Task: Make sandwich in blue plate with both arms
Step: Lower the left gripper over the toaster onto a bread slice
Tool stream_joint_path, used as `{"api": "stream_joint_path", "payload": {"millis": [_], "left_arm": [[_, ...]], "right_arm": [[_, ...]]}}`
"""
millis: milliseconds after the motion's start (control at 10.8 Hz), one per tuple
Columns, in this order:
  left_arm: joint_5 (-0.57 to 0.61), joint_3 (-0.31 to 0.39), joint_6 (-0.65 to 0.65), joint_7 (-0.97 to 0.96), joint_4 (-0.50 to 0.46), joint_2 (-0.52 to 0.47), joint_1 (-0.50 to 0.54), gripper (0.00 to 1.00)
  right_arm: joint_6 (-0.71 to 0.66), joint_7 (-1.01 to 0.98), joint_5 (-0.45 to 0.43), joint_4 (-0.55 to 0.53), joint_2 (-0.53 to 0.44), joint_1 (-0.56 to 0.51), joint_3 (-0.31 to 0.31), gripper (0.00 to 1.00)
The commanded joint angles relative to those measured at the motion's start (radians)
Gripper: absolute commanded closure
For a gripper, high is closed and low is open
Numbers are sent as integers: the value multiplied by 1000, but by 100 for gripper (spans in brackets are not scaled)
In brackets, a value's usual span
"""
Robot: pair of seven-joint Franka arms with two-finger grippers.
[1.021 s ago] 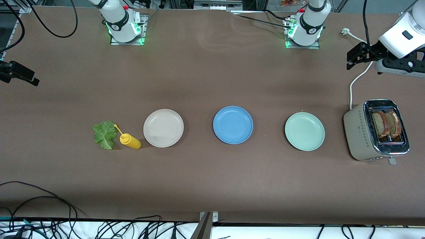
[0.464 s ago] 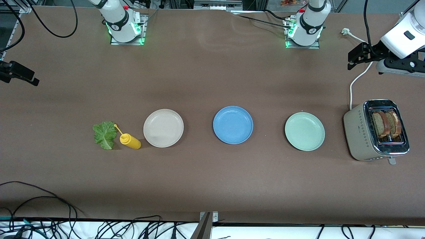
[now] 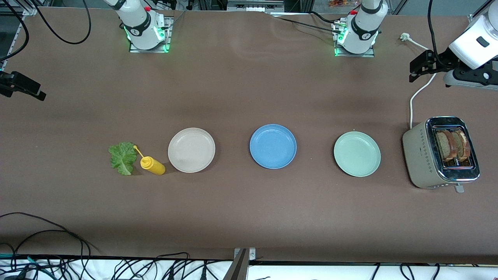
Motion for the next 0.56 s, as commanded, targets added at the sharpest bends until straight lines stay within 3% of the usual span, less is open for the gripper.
{"api": "stream_joint_path", "payload": {"millis": [0, 464], "left_arm": [[-5, 2, -9, 19, 25, 16, 46, 0], [50, 2, 64, 19, 83, 161, 160, 0]], "right_arm": [[-10, 2, -9, 23, 7, -1, -1, 0], [-10, 2, -9, 23, 7, -1, -1, 0]]}}
